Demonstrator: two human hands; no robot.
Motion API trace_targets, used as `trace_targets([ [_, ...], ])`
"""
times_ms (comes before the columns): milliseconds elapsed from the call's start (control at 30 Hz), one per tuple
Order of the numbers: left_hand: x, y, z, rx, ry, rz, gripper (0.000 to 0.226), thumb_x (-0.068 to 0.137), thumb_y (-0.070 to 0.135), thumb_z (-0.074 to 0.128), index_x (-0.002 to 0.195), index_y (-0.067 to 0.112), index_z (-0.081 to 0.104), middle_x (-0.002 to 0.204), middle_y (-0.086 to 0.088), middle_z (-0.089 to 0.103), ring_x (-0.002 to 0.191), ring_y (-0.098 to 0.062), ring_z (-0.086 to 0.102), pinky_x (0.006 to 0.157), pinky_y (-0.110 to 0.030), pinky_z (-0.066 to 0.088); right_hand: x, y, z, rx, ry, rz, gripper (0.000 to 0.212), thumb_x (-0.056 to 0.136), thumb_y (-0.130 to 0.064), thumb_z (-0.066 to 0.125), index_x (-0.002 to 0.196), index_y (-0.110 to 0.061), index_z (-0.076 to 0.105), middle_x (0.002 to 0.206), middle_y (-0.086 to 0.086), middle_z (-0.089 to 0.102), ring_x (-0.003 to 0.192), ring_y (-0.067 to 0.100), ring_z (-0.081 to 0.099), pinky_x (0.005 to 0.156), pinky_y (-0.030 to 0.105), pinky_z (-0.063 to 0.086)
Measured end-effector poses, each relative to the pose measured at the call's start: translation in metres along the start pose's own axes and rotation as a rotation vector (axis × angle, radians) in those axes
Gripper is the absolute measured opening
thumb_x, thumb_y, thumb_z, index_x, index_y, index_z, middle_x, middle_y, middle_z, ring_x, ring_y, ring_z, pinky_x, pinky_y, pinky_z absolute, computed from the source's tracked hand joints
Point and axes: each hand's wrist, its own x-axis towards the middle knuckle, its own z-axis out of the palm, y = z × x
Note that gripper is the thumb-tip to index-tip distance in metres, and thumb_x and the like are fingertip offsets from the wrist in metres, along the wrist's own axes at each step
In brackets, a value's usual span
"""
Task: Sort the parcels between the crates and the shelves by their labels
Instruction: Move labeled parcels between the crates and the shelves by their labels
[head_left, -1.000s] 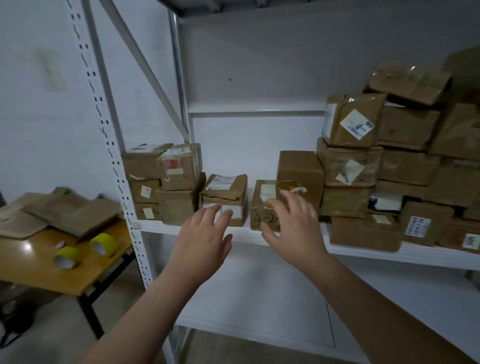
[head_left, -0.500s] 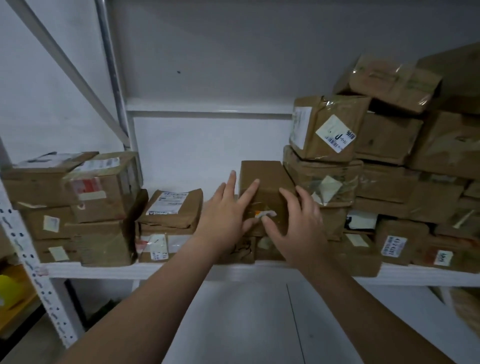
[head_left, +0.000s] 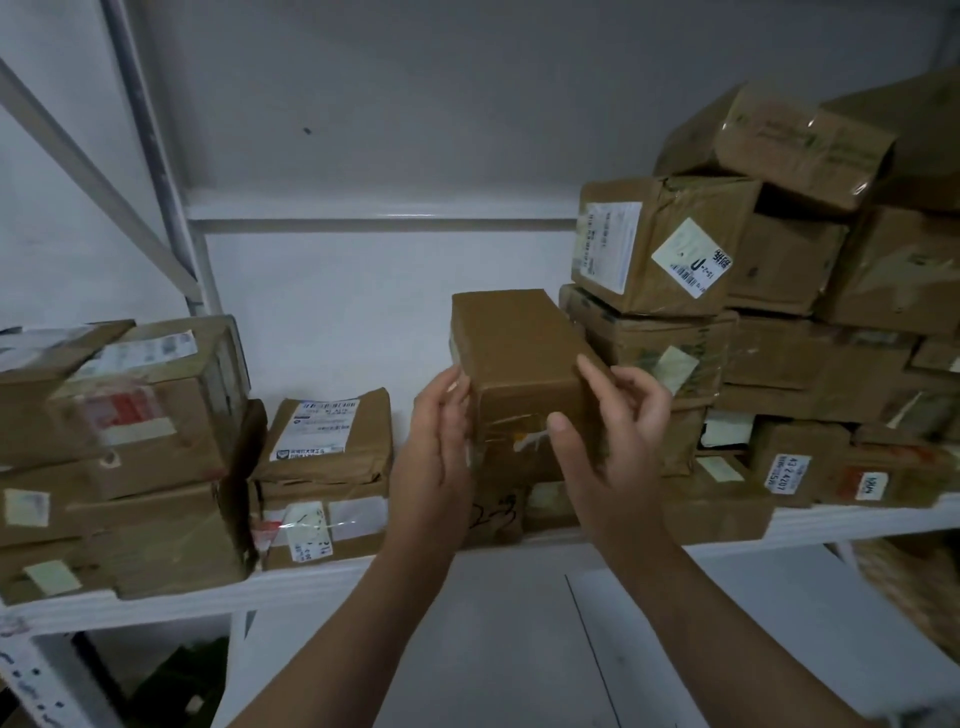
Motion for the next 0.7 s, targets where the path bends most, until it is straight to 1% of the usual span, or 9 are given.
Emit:
trace_targets([
  [67,0.005,0.002,-0.008,-0.087,0.065,-0.02,0.028,0.1,0.03,0.038,0.126,0.04,0.043,0.119,0.008,0.063,0.108,-0.002,0.06,0.085,-0.021,0.052,-0.001,-0.006,0.006,0.013,0.006,0.033,0.054,0.08,-0.054,0.056,0.125,-0.025,0.054,0.126,-0.003,0.024,0.111,-0.003,0.037,0.085,-0.003,0.033],
  [133,0.009,0.004,-0.017,-0.078,0.055,-0.067,0.035,0.096,0.016,0.05,0.126,0.033,0.045,0.117,0.007,0.061,0.103,0.0,0.061,0.087,-0.029,0.055,0.0,-0.012,0.013,0.025,0.023,0.071,0.052,0.071,-0.059,0.061,0.114,-0.032,0.053,0.125,-0.006,0.022,0.11,-0.007,0.035,0.083,-0.001,0.037],
  [233,0.015,0.004,-0.025,-0.011,-0.041,-0.169,0.057,0.085,0.024,0.067,0.136,0.028,0.042,0.131,0.0,0.046,0.108,-0.001,0.056,0.092,-0.028,0.052,0.0,-0.02,0.026,0.006,-0.006,0.104,0.053,0.063,-0.063,0.066,0.103,-0.032,0.052,0.132,-0.007,0.021,0.113,-0.015,0.031,0.087,0.007,0.041],
  [300,0.017,0.002,-0.029,0.074,-0.098,-0.185,0.072,0.079,0.033,0.072,0.142,0.029,0.036,0.134,0.003,0.041,0.114,-0.004,0.05,0.095,-0.027,0.048,-0.005,-0.027,0.039,-0.061,-0.058,0.072,0.049,0.064,-0.063,0.064,0.097,-0.029,0.051,0.136,-0.009,0.024,0.114,-0.006,0.035,0.085,0.004,0.036],
  [367,0.021,0.001,-0.036,-0.104,-0.092,-0.274,0.051,0.09,0.03,0.061,0.138,0.03,0.045,0.13,0.006,0.05,0.111,-0.005,0.056,0.087,-0.027,0.053,-0.012,-0.03,0.053,-0.088,-0.053,0.083,0.049,0.067,-0.065,0.057,0.1,-0.031,0.048,0.132,-0.01,0.028,0.119,0.006,0.037,0.083,0.005,0.033],
  [467,0.023,-0.002,-0.049,-0.309,-0.128,-0.409,0.028,0.1,0.029,0.041,0.12,0.034,0.06,0.1,0.025,0.066,0.085,0.015,0.061,0.057,-0.01,0.051,-0.007,-0.028,0.056,-0.039,-0.041,0.195,0.063,0.071,-0.068,0.046,0.123,-0.032,0.046,0.125,-0.009,0.03,0.118,0.011,0.037,0.086,0.006,0.032],
  [533,0.021,-0.01,-0.053,-0.339,-0.134,-0.45,0.032,0.101,0.033,0.036,0.115,0.033,0.064,0.101,0.023,0.068,0.093,0.011,0.061,0.069,-0.02,0.054,-0.001,-0.022,0.056,-0.178,-0.102,0.202,0.072,0.073,-0.072,0.043,0.133,-0.033,0.046,0.13,-0.007,0.028,0.122,0.014,0.03,0.089,0.014,0.029],
  [600,0.017,-0.016,-0.054,-0.37,-0.118,-0.47,0.04,0.101,0.038,0.03,0.113,0.027,0.067,0.111,0.015,0.068,0.108,0.003,0.059,0.087,-0.032,0.049,0.003,-0.021,0.061,-0.391,-0.161,0.178,0.075,0.07,-0.077,0.045,0.131,-0.034,0.047,0.14,-0.001,0.025,0.127,0.02,0.024,0.091,0.032,0.036],
  [700,0.015,-0.022,-0.056,-0.384,-0.085,-0.49,0.052,0.102,0.046,0.022,0.109,0.023,0.068,0.114,0.011,0.068,0.108,0.001,0.06,0.089,-0.031,0.044,0.007,-0.026,0.075,-0.548,-0.146,0.168,0.082,0.061,-0.079,0.053,0.122,-0.025,0.045,0.145,0.013,0.029,0.128,0.034,0.03,0.091,0.048,0.044],
])
